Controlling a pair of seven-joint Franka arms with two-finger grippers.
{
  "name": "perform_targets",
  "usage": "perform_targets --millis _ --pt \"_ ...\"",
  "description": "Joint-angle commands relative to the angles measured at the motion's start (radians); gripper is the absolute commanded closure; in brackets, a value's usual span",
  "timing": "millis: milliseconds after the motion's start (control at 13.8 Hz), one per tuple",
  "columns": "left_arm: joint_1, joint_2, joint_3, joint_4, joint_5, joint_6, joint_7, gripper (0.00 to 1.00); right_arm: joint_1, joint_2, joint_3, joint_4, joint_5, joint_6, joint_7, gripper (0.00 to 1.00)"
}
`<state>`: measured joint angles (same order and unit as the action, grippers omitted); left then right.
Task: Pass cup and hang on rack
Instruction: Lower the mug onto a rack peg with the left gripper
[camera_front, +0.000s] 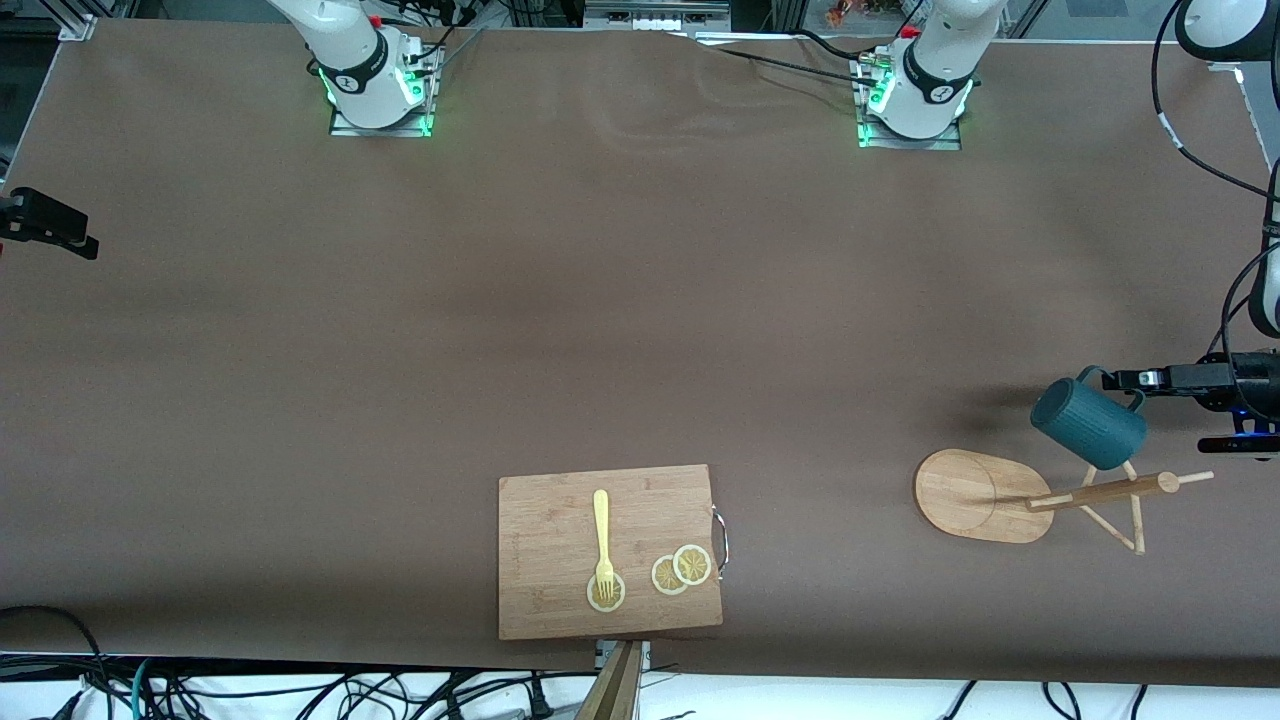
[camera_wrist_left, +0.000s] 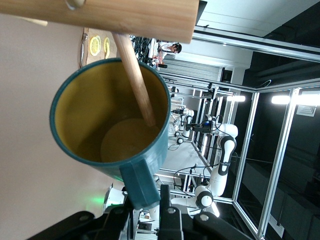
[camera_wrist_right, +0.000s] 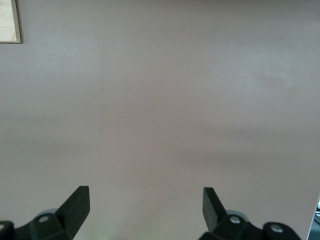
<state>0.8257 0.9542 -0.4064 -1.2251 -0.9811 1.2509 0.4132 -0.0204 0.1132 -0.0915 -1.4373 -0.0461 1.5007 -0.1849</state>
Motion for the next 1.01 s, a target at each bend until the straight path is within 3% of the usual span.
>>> perform_targets --millis 0,434,507,579,941 --pt "-0.002 0.046 0.017 0.064 -0.021 -0.034 -0.022 1.0 -0.012 -0.003 0.009 0.0 0.003 0.001 -0.002 0.0" --pt "-0.007 0.087 0.018 0.111 -0.021 -0.045 -0.022 1.0 -0.012 -0.003 0.009 0.0 0.003 0.001 -0.002 0.0" --pt "-0.008 0.086 0.018 0.111 -0.021 -0.044 -0.017 0.39 -0.012 -0.001 0.009 0.0 0.003 0.001 -0.002 0.0" --pt "-0.007 0.087 0.018 0.111 -0.022 -0.044 -0.008 0.0 -0.012 -0.001 0.009 0.0 0.003 0.001 -0.002 0.0" --pt "-0.002 0.077 0.02 0.111 -0.007 -0.053 -0.016 0.0 -0.012 0.0 0.007 0.0 0.005 0.001 -0.002 0.0"
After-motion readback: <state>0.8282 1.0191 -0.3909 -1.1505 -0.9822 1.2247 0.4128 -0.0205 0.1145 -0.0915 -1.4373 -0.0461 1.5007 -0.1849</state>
